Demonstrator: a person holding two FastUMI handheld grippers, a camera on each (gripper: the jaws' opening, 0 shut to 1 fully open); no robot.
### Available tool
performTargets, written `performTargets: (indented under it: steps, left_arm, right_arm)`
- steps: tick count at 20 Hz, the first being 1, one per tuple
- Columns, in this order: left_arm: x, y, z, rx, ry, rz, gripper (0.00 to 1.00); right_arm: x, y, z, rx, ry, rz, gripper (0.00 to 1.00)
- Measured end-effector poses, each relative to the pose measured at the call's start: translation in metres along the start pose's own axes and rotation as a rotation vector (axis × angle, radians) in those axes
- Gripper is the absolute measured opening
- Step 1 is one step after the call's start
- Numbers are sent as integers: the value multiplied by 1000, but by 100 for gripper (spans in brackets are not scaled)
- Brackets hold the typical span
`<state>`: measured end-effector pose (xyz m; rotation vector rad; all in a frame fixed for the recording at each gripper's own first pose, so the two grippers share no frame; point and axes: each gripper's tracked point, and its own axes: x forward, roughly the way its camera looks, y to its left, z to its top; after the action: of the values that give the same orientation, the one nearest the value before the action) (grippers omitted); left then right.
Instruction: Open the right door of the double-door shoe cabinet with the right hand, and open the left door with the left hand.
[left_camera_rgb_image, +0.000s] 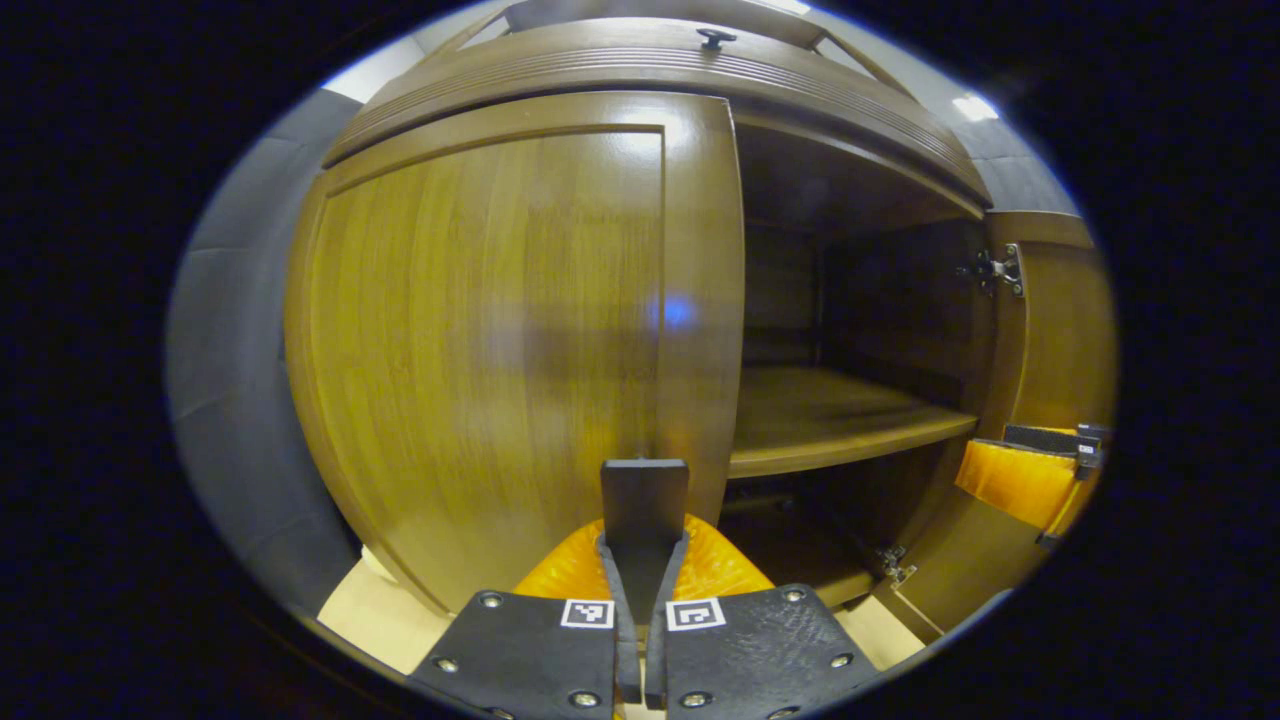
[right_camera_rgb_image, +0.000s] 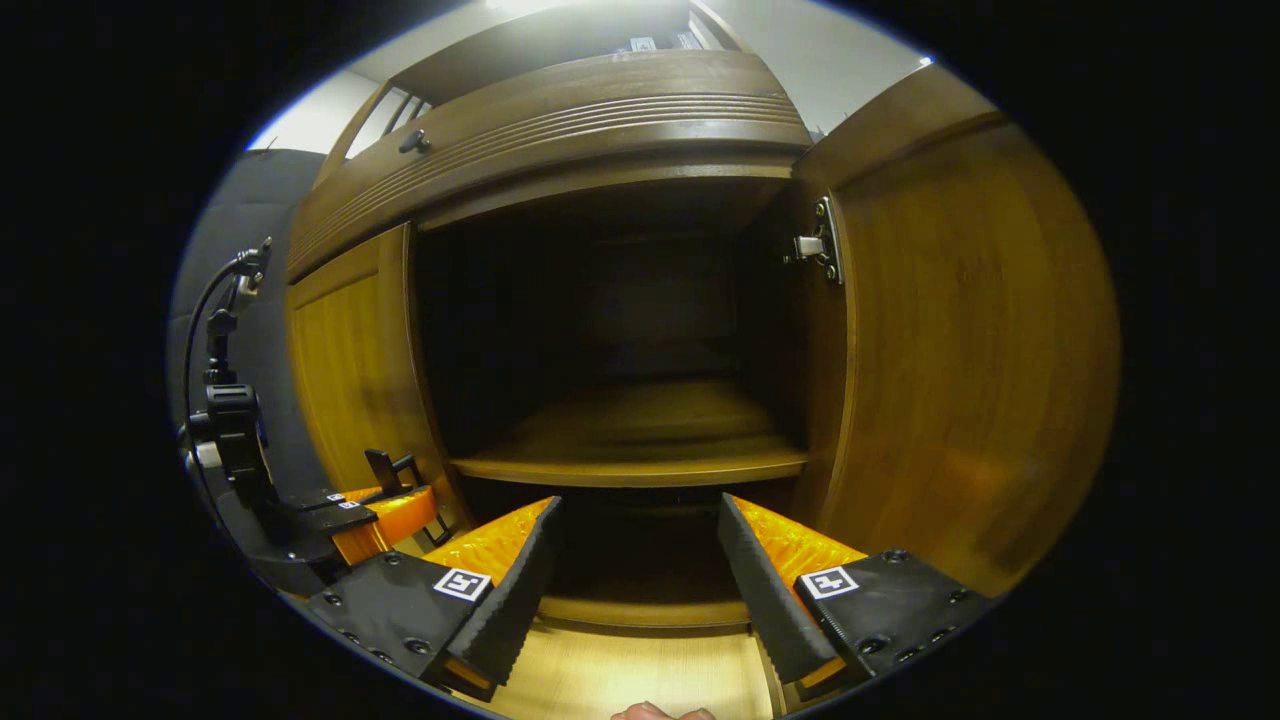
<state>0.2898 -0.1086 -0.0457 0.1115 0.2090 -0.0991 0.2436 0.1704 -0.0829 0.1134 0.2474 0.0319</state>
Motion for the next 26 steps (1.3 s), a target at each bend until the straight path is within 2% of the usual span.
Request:
performTargets:
  steps: [2,10,13,16,17,18,19,21,22,26]
  left_arm:
    - [-8,2,-1,-3,-6,-9,5]
    - [-45,8,-6,-21,-19,-21,5]
    - [-60,14,-9,-28,-24,-10,5]
    - [-74,19,-10,-31,-29,-2,5]
    - [-75,20,-9,-32,-29,0,5]
    - [-76,20,-8,-33,-30,3,5]
    - [-79,21,-8,-34,-31,6,5]
    - [-79,22,-7,-32,-34,11,5]
    - [-79,22,-4,-31,-35,14,5]
    - [-80,24,-1,-33,-38,27,5]
  right_arm:
    - [-1,0,1,-7,1,1,93]
    - [0,-2,0,-26,10,2,92]
    - [-1,-1,-1,-28,21,2,93]
    - [-2,-2,1,-45,30,7,100]
    - [0,-2,2,-50,30,9,97]
    - [0,-2,1,-53,30,8,100]
    - [1,-2,0,-54,33,9,97]
    - [1,-3,-1,-56,40,9,100]
    - [1,-3,0,-55,43,7,93]
    - [0,-2,-2,-48,49,3,93]
